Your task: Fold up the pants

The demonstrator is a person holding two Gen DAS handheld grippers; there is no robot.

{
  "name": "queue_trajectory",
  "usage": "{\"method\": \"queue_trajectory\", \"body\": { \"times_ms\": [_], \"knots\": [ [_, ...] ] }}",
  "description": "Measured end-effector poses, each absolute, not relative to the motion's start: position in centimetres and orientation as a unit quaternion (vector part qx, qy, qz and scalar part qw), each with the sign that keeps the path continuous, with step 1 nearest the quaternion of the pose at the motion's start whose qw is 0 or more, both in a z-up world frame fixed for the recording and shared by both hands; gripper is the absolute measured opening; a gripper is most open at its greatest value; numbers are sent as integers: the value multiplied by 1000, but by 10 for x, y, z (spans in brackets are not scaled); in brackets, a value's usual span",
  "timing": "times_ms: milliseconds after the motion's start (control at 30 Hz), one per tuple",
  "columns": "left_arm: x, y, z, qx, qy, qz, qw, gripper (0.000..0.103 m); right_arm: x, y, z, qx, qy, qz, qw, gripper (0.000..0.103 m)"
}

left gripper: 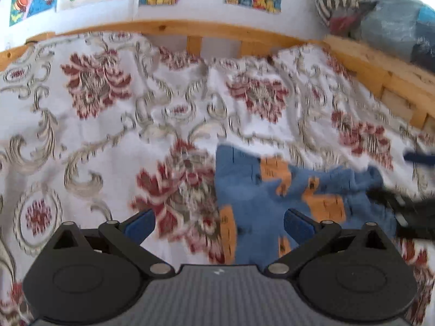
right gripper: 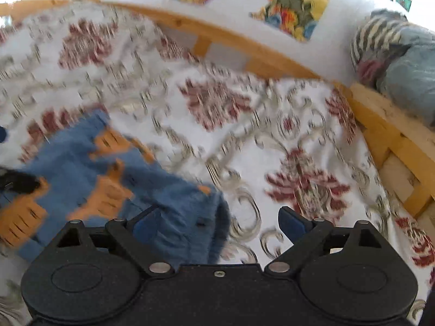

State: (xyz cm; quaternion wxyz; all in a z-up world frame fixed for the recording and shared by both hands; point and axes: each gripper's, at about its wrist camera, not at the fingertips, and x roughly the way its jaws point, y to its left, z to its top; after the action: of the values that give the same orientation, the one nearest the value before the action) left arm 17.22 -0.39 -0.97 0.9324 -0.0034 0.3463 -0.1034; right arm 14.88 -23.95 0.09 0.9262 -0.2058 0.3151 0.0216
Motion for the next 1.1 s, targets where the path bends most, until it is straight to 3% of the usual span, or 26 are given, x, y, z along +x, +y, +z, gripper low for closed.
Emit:
{"method": "queue_trajectory", "body": {
  "times_ms": [100,233,400,833,1100],
  "knots": [
    [164,-12,-22,40,373,-102,921,103,134,-248,5,-184,303,16,935,94],
    [151,-11,-29,46,373,-100,921,102,109,-242,12,-176,285,36,942,102],
    [149,-9,-27,30,382,-90,919,103,101,-250,-16,-153,362,31,919,102],
    [128,29,-22,-33,421,-49,905,103,82,-285,7,-49,307,-8,950,102],
    [138,24,-2,-18,387,-61,920,103,124,-303,9,61,345,104,931,102]
  ]
}}
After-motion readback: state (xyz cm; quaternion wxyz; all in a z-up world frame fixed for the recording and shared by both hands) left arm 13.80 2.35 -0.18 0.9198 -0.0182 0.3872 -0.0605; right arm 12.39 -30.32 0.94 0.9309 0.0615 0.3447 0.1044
